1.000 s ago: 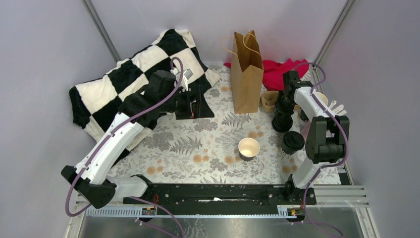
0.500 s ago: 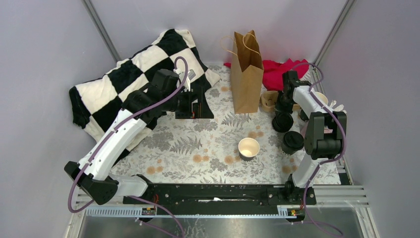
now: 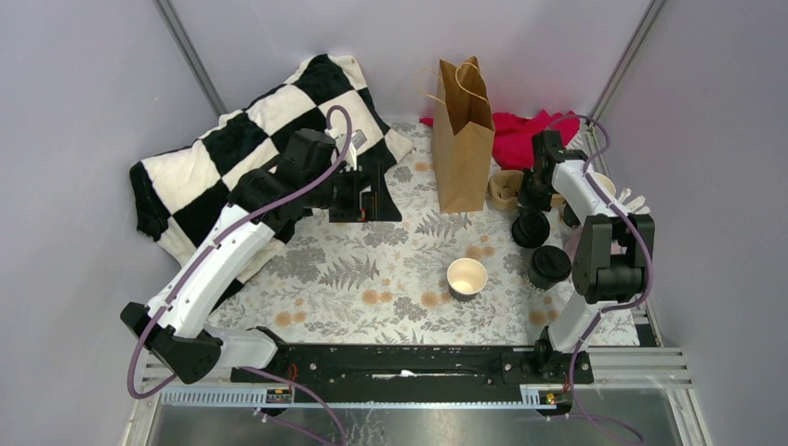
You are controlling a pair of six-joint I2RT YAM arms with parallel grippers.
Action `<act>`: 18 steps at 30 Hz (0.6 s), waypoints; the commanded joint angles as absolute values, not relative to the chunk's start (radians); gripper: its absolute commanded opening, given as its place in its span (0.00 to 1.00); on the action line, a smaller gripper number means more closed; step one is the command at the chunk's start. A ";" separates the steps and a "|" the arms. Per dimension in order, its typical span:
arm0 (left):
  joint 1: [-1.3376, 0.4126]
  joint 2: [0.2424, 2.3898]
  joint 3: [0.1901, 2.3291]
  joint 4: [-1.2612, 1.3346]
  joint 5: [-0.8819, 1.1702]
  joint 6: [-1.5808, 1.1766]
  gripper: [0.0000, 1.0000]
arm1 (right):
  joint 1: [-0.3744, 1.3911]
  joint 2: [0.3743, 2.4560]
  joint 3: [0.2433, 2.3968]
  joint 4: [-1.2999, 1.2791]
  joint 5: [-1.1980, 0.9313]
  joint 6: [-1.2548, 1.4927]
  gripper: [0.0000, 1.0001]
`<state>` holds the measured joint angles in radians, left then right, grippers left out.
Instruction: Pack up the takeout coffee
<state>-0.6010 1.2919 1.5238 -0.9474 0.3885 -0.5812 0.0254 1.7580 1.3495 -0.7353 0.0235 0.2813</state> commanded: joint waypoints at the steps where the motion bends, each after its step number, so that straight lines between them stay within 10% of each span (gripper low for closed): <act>1: -0.596 1.275 1.538 -0.905 0.389 -0.601 0.99 | 0.021 1.671 1.411 -0.792 0.009 0.270 0.00; 8: -0.596 1.276 1.551 -0.896 0.399 -0.637 0.99 | 0.021 1.530 1.463 -0.859 -0.024 0.206 0.00; 18: -0.598 1.203 1.337 -0.452 0.588 -0.979 0.99 | 0.064 1.199 1.220 -0.448 -0.820 0.814 0.00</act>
<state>-0.6010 1.2617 1.4303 -0.7315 0.4969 -0.7929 0.0299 1.3075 1.3445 -0.7113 -0.4438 0.4240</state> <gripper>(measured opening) 0.988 0.010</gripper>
